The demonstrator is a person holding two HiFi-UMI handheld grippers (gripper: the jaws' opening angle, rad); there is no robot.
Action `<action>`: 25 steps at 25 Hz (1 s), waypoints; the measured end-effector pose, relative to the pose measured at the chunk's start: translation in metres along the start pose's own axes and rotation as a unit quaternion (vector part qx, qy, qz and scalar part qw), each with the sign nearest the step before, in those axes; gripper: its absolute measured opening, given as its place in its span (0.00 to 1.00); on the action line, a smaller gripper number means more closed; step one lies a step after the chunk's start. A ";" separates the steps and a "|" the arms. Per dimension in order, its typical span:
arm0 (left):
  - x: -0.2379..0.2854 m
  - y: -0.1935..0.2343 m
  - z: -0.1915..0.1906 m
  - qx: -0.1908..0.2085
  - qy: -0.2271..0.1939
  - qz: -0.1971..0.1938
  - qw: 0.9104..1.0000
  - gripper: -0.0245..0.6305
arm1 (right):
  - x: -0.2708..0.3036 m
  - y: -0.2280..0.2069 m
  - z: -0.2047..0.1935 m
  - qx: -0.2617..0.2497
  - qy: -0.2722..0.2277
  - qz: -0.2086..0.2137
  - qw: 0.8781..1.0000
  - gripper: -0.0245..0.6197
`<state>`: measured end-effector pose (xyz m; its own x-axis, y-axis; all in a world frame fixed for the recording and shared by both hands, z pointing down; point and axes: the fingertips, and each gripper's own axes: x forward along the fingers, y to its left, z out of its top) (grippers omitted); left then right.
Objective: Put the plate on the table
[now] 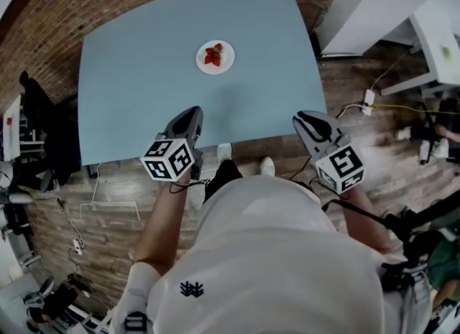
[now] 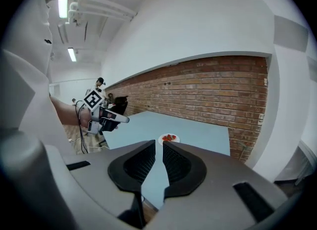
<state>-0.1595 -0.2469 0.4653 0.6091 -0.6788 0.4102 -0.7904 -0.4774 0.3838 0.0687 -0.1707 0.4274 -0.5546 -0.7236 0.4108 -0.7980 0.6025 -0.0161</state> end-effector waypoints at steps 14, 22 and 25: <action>-0.087 -0.142 -0.048 0.058 -0.024 -0.122 0.991 0.04 | -0.010 0.058 -0.002 -0.045 -0.008 0.099 0.994 0.05; -0.095 -0.148 -0.053 0.049 -0.010 -0.126 0.991 0.04 | -0.018 0.074 -0.002 -0.059 -0.005 0.112 0.992 0.05; -0.100 -0.145 -0.054 0.047 -0.011 -0.123 0.991 0.04 | -0.021 0.077 0.001 -0.067 -0.002 0.114 0.991 0.05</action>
<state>-0.1023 -0.0804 0.4133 0.7833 -0.5470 0.2954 -0.6215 -0.6792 0.3905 0.0190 -0.1095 0.4170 -0.7179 -0.5651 0.4066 -0.6137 0.7894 0.0136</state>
